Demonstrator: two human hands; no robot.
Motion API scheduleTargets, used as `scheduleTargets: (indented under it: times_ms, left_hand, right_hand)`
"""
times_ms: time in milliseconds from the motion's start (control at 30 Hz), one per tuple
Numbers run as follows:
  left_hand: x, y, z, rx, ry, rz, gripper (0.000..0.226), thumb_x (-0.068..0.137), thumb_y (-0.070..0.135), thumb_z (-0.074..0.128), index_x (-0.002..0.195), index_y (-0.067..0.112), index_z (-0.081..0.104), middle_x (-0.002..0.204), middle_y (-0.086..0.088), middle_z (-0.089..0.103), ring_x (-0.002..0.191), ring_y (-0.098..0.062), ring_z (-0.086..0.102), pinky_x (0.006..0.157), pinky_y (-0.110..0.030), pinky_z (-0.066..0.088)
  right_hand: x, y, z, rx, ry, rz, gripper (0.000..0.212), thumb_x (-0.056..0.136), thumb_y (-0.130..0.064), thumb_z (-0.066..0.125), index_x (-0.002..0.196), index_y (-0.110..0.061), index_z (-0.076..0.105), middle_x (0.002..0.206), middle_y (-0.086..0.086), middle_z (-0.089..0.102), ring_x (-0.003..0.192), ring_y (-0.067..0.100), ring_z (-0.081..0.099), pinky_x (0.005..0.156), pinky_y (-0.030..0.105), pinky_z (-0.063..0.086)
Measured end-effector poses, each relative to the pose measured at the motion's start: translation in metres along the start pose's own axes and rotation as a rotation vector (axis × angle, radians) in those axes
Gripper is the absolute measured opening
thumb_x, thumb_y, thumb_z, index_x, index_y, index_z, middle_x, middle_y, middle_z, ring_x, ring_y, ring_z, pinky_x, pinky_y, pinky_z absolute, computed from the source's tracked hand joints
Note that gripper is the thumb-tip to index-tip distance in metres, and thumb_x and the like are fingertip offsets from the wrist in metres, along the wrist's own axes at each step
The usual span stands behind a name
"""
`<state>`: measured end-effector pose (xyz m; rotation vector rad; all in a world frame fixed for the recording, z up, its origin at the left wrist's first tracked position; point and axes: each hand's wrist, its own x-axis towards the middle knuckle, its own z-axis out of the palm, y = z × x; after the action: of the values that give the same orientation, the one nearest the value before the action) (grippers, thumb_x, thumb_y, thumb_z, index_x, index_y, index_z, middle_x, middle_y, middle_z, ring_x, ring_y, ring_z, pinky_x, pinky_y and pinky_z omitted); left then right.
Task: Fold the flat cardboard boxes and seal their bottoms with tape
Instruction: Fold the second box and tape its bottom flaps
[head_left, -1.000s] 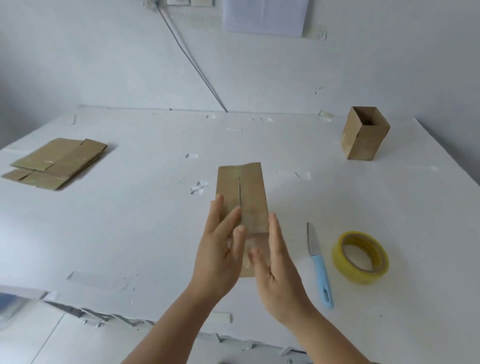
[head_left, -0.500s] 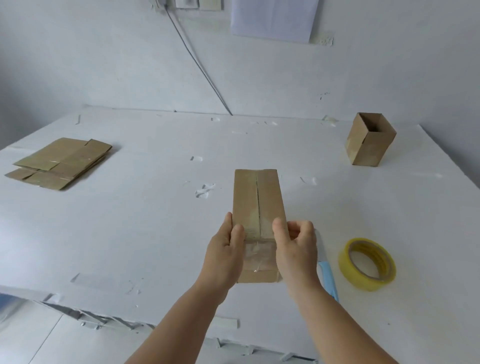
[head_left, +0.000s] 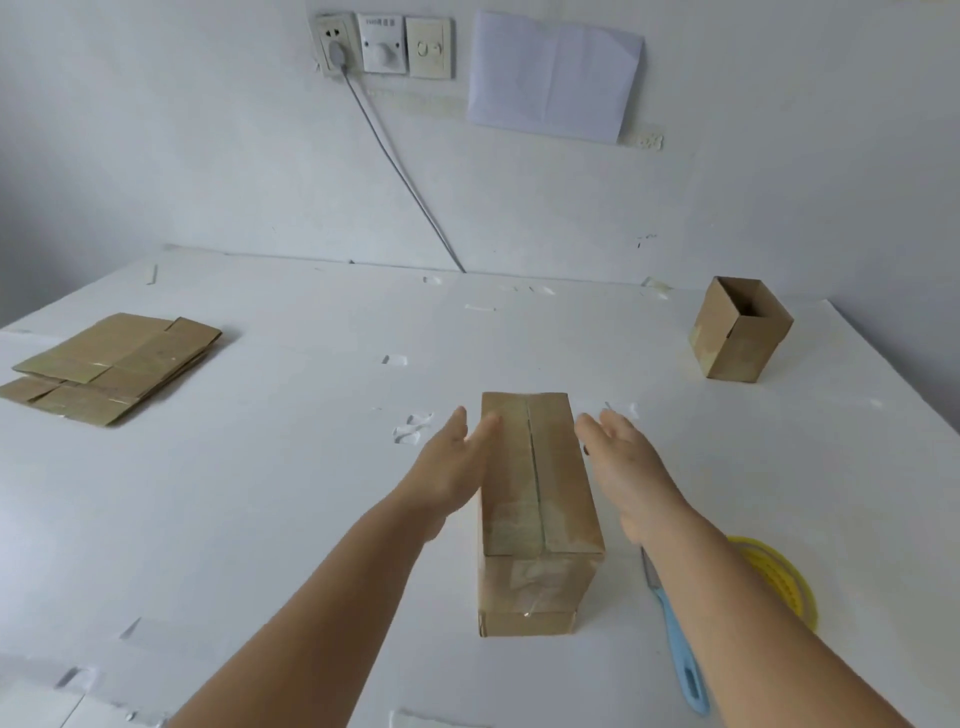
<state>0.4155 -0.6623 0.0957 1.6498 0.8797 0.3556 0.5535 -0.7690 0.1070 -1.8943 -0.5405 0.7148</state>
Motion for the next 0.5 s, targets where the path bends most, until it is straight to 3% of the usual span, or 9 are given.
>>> scheduleTargets:
  times_ms: [67, 100, 133, 200, 300, 400, 500]
  left_hand:
    - [0.012, 0.006, 0.007, 0.026, -0.027, -0.012, 0.038, 0.090, 0.042, 0.047, 0.112, 0.013, 0.060, 0.114, -0.003, 0.065, 0.109, -0.020, 0.061, 0.094, -0.035, 0.050]
    - [0.017, 0.008, 0.010, 0.007, -0.026, 0.006, 0.026, 0.091, 0.031, 0.050, 0.110, 0.016, 0.061, 0.109, 0.000, 0.067, 0.101, -0.017, 0.065, 0.090, -0.034, 0.053]
    - [0.019, 0.010, 0.010, -0.030, -0.016, 0.053, 0.023, 0.091, 0.022, 0.051, 0.112, 0.020, 0.061, 0.107, 0.005, 0.068, 0.097, -0.013, 0.066, 0.088, -0.033, 0.055]
    - [0.018, 0.013, 0.005, -0.048, 0.028, 0.196, 0.033, 0.089, 0.013, 0.054, 0.116, 0.030, 0.057, 0.110, 0.018, 0.064, 0.102, -0.008, 0.063, 0.086, -0.031, 0.056]
    - [0.015, 0.016, 0.000, -0.105, 0.062, 0.385, 0.043, 0.086, 0.002, 0.055, 0.117, 0.032, 0.051, 0.120, 0.023, 0.057, 0.117, -0.004, 0.054, 0.089, -0.035, 0.054]
    - [0.012, 0.016, 0.001, -0.217, 0.044, 0.493, 0.037, 0.081, 0.013, 0.069, 0.110, 0.021, 0.048, 0.125, 0.015, 0.056, 0.124, -0.002, 0.049, 0.099, -0.035, 0.047]
    - [0.013, 0.017, 0.005, -0.312, 0.031, 0.482, 0.051, 0.071, 0.032, 0.075, 0.114, 0.023, 0.049, 0.128, 0.007, 0.055, 0.126, -0.002, 0.048, 0.102, -0.033, 0.044]
  right_hand:
    - [0.007, -0.006, 0.006, -0.025, -0.041, 0.038, 0.048, 0.098, -0.030, 0.039, 0.132, 0.004, 0.039, 0.138, 0.020, 0.043, 0.128, 0.035, 0.040, 0.107, 0.047, 0.032]
    - [0.009, -0.009, 0.006, -0.030, -0.023, 0.024, 0.045, 0.097, -0.031, 0.040, 0.126, 0.003, 0.048, 0.129, 0.020, 0.051, 0.120, 0.035, 0.048, 0.102, 0.048, 0.037]
    - [0.009, -0.011, 0.007, -0.013, 0.006, -0.008, 0.038, 0.096, -0.033, 0.042, 0.114, -0.003, 0.056, 0.114, 0.014, 0.060, 0.106, 0.028, 0.057, 0.093, 0.043, 0.045]
    - [0.009, -0.014, 0.004, 0.093, 0.092, -0.075, 0.019, 0.094, -0.040, 0.046, 0.095, -0.023, 0.054, 0.095, -0.010, 0.057, 0.086, 0.005, 0.054, 0.076, 0.028, 0.043]
    - [0.005, -0.018, -0.003, 0.216, 0.232, -0.154, 0.024, 0.089, -0.052, 0.050, 0.093, -0.028, 0.052, 0.101, -0.012, 0.057, 0.096, 0.007, 0.056, 0.083, 0.029, 0.045]
    - [-0.003, -0.025, -0.002, 0.284, 0.309, -0.236, 0.023, 0.088, -0.045, 0.057, 0.096, -0.024, 0.051, 0.094, -0.010, 0.058, 0.089, 0.006, 0.057, 0.069, 0.020, 0.043]
    - [-0.007, -0.026, 0.003, 0.314, 0.346, -0.287, 0.035, 0.079, -0.037, 0.073, 0.104, -0.027, 0.050, 0.100, -0.014, 0.058, 0.093, -0.003, 0.057, 0.063, 0.007, 0.043]
